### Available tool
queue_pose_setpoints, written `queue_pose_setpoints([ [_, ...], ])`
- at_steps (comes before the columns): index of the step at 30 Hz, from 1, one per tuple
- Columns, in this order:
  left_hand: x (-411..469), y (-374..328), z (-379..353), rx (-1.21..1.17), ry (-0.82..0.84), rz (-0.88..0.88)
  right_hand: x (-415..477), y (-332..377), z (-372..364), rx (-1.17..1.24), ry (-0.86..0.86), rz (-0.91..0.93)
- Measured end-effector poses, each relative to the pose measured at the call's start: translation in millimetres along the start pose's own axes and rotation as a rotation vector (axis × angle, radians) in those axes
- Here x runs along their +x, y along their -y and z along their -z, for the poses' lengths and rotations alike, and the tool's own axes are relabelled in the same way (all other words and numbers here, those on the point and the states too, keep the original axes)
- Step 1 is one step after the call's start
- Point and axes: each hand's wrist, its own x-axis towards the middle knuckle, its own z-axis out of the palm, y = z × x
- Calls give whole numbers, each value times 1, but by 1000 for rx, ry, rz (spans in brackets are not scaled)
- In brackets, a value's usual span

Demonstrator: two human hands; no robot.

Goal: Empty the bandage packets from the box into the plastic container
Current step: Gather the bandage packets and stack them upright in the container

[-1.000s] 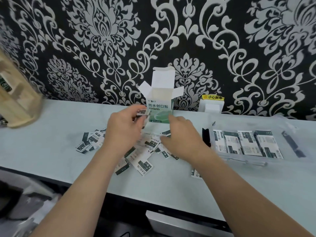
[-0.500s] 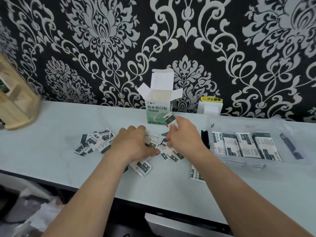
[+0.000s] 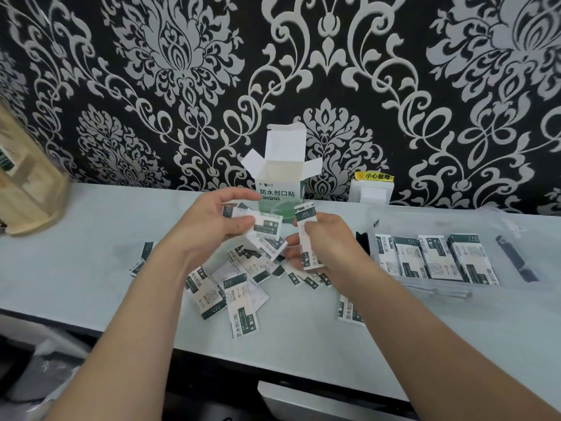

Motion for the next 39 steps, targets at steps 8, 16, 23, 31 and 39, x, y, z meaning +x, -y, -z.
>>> queue_pose_setpoints([
  [8, -1, -3, -44, 186, 73, -172, -15, 9, 0, 228, 278, -134],
  [16, -17, 5, -7, 1402, 395, 369, -7, 2, -5, -167, 126, 6],
  [23, -15, 22, -3, 1119, 249, 275, -8, -3, -12, -253, 126, 16],
  [31, -9, 32, 14, 651, -28, 59, -8, -2, -14, 3, 185, -94],
  [39, -10, 14, 11, 124, -155, -123, -6, -2, -13, -9, 246, -87],
])
